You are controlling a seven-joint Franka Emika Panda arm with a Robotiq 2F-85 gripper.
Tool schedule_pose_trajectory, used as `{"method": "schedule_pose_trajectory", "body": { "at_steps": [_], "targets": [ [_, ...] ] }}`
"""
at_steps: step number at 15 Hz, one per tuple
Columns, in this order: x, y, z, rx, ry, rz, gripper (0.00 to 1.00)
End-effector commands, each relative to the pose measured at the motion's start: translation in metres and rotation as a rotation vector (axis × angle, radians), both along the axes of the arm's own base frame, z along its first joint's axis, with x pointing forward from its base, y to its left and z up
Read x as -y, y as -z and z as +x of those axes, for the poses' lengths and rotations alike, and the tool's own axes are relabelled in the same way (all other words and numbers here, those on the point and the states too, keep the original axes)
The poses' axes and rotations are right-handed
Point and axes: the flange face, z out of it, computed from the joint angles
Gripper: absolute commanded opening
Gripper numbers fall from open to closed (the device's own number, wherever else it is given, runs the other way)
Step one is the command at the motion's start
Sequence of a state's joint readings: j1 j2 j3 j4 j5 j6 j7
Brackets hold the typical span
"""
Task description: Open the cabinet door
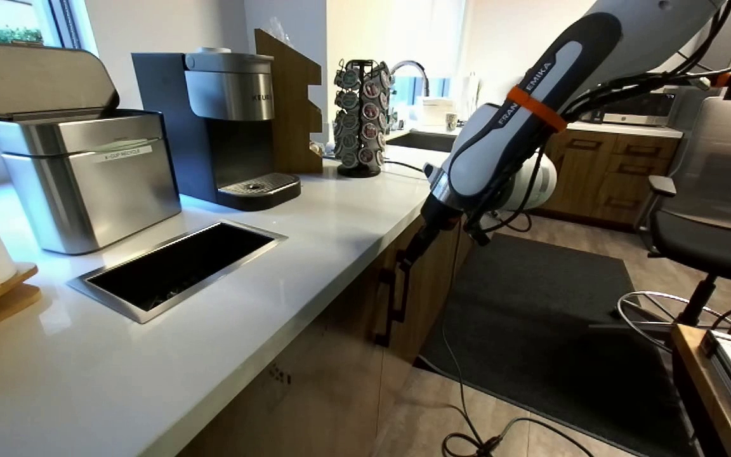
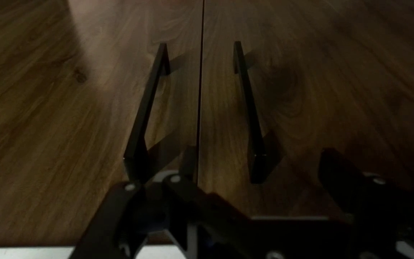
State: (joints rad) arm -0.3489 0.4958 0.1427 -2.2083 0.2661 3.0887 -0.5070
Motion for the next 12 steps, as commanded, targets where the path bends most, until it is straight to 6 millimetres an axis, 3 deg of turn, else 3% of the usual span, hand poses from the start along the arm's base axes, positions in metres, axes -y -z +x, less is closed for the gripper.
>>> {"method": "schedule_pose_trajectory", "body": {
  "at_steps": [1,6,12],
  "targets": [
    [-0.001,0.009,0.010,0.021,0.005,-0.005,0.73],
    [-0.004,0.015,0.022,0.023,0.023,-0.009,0.51],
    [-0.010,0.026,0.033,0.030,0.029,0.000,0.51]
  ]
}}
